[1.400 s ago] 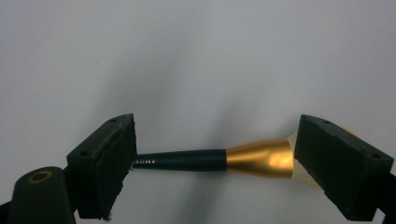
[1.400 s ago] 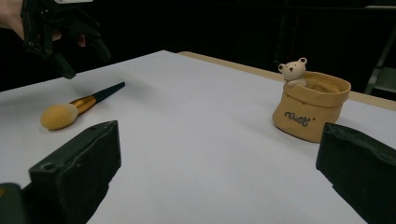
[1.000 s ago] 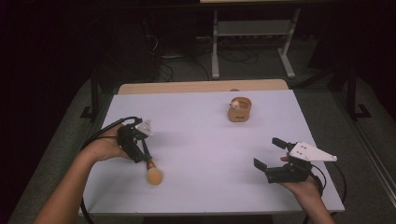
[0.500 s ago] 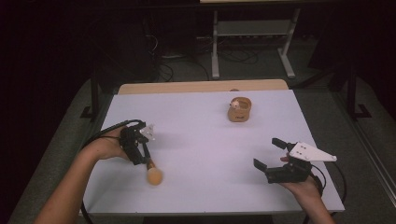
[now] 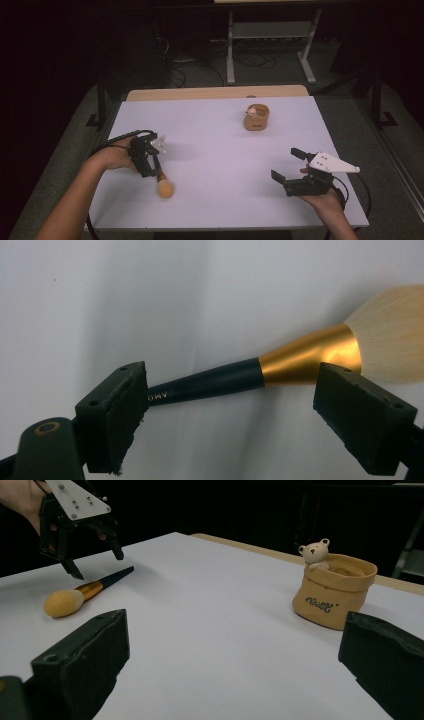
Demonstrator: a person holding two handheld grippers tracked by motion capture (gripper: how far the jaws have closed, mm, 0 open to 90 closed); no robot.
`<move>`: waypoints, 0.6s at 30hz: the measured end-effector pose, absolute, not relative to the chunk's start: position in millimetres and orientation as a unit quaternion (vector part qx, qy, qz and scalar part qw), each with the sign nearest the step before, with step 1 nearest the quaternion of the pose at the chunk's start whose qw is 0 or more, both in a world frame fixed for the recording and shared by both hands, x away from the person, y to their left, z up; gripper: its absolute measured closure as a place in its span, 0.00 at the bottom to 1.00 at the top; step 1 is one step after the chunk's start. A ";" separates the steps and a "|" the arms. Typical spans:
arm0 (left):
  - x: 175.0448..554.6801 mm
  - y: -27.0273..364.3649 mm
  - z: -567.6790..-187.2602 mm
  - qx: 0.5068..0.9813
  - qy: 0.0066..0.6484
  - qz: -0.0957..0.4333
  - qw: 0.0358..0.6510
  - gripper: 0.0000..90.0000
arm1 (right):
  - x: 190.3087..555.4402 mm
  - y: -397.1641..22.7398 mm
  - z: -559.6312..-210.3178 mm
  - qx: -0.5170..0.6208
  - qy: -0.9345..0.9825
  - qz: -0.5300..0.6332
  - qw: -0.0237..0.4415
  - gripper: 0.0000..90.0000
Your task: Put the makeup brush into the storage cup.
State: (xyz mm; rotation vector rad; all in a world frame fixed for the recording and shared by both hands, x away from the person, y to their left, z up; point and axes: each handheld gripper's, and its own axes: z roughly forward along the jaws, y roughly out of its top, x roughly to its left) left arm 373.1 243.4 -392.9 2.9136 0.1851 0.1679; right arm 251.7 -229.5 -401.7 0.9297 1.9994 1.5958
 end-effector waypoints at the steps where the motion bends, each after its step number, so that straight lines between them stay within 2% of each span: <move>1: 373.5 243.1 -393.4 0.991 0.061 0.057 0.109 0.16 | 251.8 -229.4 -401.8 0.334 0.719 0.573 0.208 0.00; 18: 376.8 238.7 -398.6 0.993 0.029 0.049 0.099 0.17 | 252.8 -230.0 -402.7 0.335 0.718 0.574 0.206 0.00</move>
